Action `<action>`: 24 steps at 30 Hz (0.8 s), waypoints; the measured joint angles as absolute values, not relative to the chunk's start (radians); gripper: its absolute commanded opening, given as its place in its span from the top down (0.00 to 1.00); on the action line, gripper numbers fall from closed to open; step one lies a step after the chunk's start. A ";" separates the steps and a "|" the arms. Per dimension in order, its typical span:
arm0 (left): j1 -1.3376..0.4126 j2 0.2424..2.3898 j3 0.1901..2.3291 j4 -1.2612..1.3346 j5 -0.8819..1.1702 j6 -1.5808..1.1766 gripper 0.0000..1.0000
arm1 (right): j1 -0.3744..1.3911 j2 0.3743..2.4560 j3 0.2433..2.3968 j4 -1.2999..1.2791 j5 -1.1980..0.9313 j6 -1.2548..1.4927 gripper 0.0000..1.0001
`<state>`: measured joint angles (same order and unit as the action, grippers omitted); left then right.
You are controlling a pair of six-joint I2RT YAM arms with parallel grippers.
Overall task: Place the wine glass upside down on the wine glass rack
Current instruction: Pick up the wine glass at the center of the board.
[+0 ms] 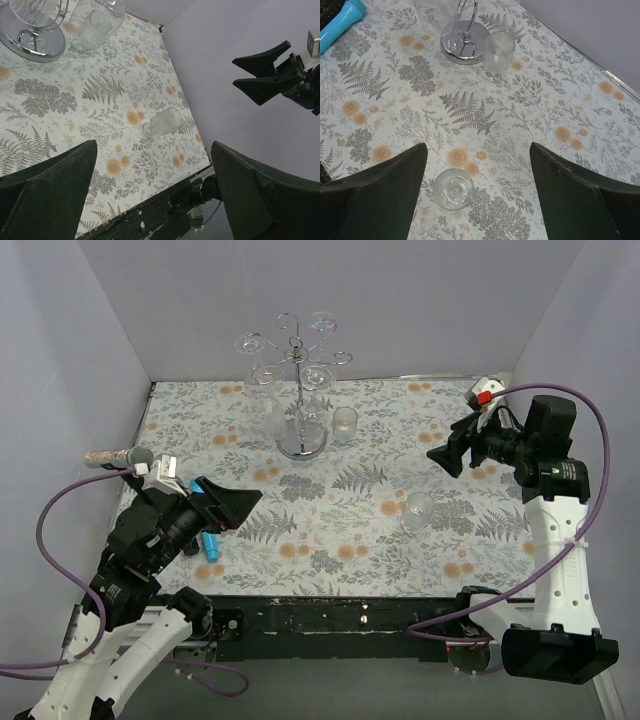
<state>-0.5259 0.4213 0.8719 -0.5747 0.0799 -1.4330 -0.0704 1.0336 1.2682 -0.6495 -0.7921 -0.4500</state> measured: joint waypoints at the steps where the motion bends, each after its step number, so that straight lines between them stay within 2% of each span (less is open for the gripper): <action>1: -0.526 0.424 0.872 -0.575 0.080 -1.432 0.02 | -0.074 1.040 1.272 -0.660 -0.797 -0.459 0.09; 24: -0.526 0.510 0.836 -0.559 0.095 -1.391 0.02 | -0.097 1.117 1.279 -0.746 -0.812 -0.552 0.09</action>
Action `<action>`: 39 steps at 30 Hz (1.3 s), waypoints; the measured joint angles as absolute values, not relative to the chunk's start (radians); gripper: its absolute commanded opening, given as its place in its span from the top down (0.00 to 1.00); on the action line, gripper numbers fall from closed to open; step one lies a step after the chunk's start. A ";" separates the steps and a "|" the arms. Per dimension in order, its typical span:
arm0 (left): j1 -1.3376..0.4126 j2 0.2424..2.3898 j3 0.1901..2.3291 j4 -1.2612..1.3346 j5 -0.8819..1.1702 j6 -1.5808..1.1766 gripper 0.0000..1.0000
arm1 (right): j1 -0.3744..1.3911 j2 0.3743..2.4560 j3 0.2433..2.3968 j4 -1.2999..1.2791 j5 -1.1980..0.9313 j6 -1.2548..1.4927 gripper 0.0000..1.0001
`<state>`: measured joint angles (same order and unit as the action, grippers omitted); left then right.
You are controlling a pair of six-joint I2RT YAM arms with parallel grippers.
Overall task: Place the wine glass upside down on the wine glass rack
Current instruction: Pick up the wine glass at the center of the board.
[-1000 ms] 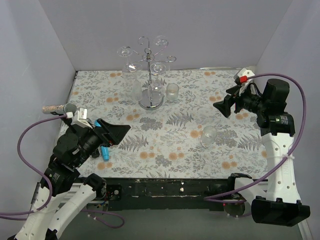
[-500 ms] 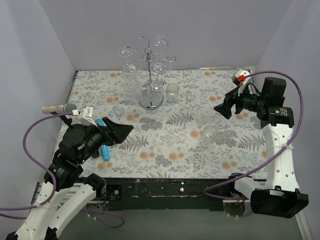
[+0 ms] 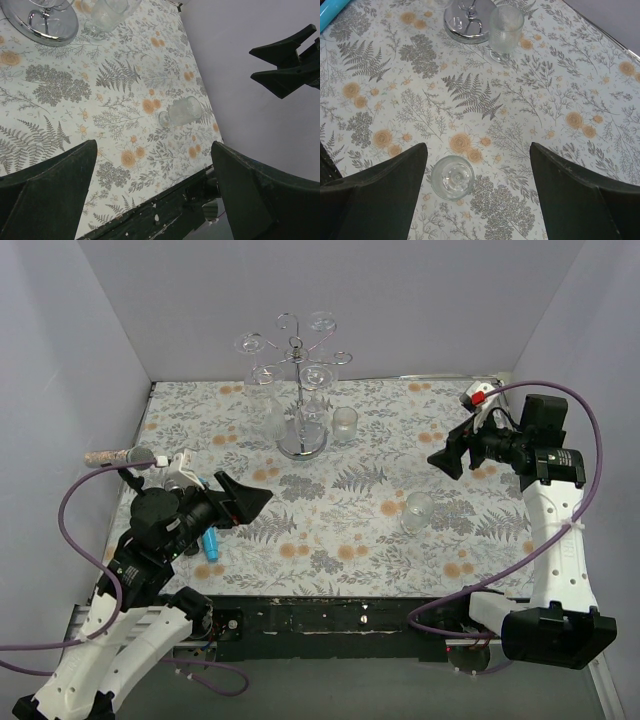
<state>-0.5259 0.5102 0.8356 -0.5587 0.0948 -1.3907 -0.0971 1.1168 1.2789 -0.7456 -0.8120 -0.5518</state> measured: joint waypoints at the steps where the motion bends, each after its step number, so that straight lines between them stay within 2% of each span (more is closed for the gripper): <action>1: -0.526 0.512 0.832 -0.554 0.095 -1.390 0.02 | -0.097 1.120 1.279 -0.749 -0.814 -0.556 0.10; 15: -0.526 0.551 0.797 -0.515 0.115 -1.391 0.02 | -0.084 1.213 1.284 -0.788 -0.890 -0.610 0.11; 39: -0.526 0.594 0.770 -0.463 0.125 -1.412 0.02 | 0.196 1.294 1.320 -0.806 -0.831 -0.632 0.13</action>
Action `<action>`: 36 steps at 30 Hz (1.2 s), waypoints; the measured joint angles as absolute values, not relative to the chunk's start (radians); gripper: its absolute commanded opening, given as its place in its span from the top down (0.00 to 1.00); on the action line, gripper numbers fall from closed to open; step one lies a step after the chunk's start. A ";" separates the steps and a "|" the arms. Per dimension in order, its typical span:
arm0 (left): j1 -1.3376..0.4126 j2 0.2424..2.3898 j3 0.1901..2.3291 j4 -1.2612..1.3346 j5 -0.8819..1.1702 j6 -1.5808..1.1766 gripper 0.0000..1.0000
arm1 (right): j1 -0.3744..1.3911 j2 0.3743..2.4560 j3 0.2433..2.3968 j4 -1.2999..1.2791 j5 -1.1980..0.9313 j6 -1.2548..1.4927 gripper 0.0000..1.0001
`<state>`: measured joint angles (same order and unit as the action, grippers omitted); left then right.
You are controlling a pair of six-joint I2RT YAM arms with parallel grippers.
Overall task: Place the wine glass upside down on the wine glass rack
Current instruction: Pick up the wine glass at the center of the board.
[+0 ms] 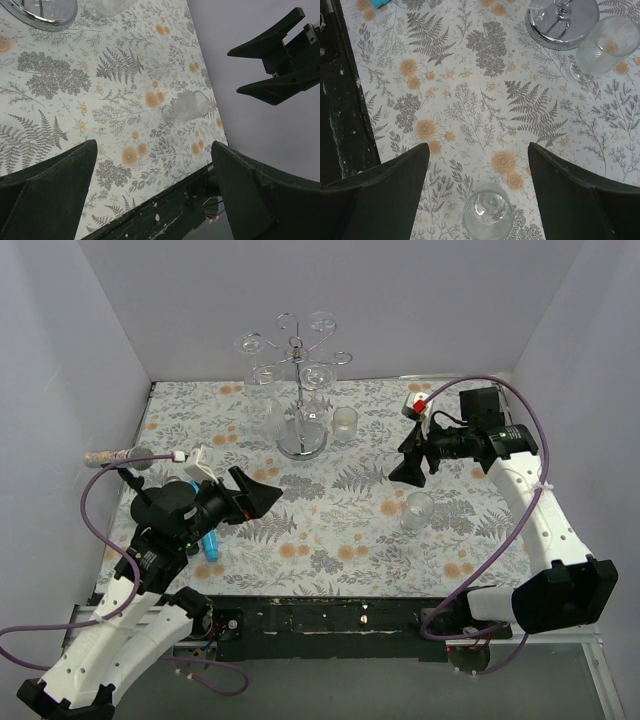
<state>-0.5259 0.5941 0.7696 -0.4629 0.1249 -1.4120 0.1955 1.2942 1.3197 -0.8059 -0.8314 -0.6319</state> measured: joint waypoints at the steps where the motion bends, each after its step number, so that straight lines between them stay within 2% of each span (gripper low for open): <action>1: -0.526 0.593 0.767 -0.461 0.125 -1.414 0.02 | 0.204 1.298 1.320 -0.806 -0.829 -0.632 0.13; 17: -0.526 0.570 0.733 -0.459 0.128 -1.429 0.02 | 0.310 1.328 1.313 -0.775 -0.768 -0.578 0.15; 36: -0.526 0.569 0.694 -0.431 0.134 -1.451 0.02 | 0.349 1.364 1.265 -0.704 -0.758 -0.485 0.16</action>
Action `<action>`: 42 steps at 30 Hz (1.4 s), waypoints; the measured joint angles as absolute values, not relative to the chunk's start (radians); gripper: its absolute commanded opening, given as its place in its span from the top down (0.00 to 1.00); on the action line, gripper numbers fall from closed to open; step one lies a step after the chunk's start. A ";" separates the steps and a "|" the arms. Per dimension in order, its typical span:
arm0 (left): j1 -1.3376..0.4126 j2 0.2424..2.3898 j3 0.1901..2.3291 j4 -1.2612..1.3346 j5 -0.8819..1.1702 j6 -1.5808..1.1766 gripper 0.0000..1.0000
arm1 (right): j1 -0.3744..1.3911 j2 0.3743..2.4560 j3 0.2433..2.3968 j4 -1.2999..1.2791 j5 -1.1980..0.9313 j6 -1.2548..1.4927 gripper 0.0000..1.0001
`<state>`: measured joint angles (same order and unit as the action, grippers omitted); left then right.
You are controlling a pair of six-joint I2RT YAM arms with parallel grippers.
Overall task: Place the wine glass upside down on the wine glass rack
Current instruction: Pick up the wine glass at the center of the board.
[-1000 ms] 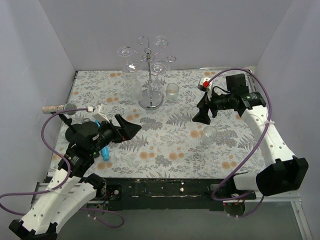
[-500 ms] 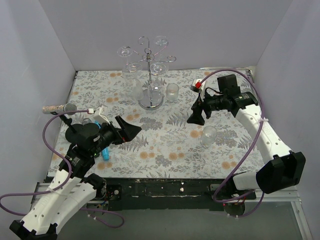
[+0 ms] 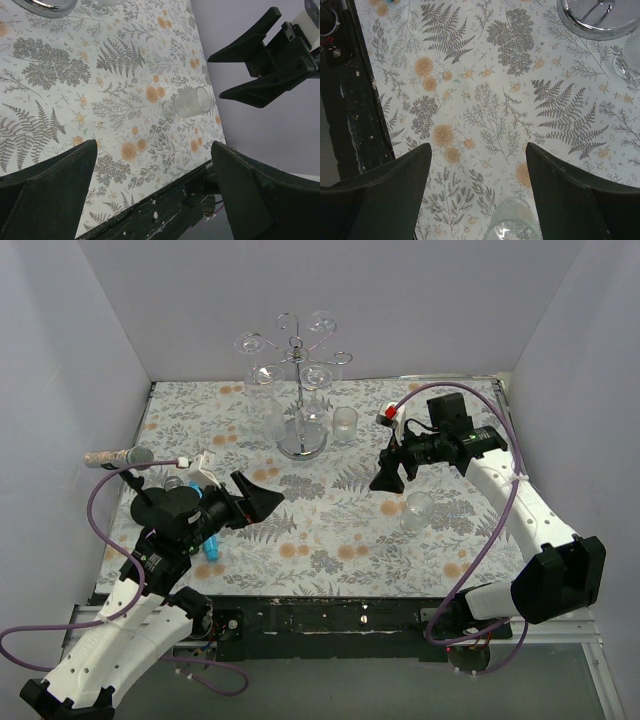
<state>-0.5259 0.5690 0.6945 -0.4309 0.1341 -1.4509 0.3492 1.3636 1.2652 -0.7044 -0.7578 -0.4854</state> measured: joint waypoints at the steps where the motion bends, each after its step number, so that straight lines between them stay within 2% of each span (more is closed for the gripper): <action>1: -0.526 0.569 0.694 -0.429 0.135 -1.452 0.02 | 0.349 1.364 1.263 -0.704 -0.758 -0.484 0.16; 27: -0.526 0.569 0.677 -0.415 0.139 -1.456 0.02 | 0.332 1.364 1.262 -0.705 -0.682 -0.500 0.16; 35: -0.526 0.586 0.676 -0.395 0.147 -1.456 0.02 | 0.311 1.391 1.298 -0.700 -0.624 -0.446 0.22; 42: -0.526 0.577 0.673 -0.387 0.148 -1.460 0.02 | 0.314 1.510 1.353 -0.609 -0.448 -0.263 0.27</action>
<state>-0.5259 0.5774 0.6735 -0.3874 0.1482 -1.4597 0.3141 1.5101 1.3525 -0.6090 -0.4477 -0.2634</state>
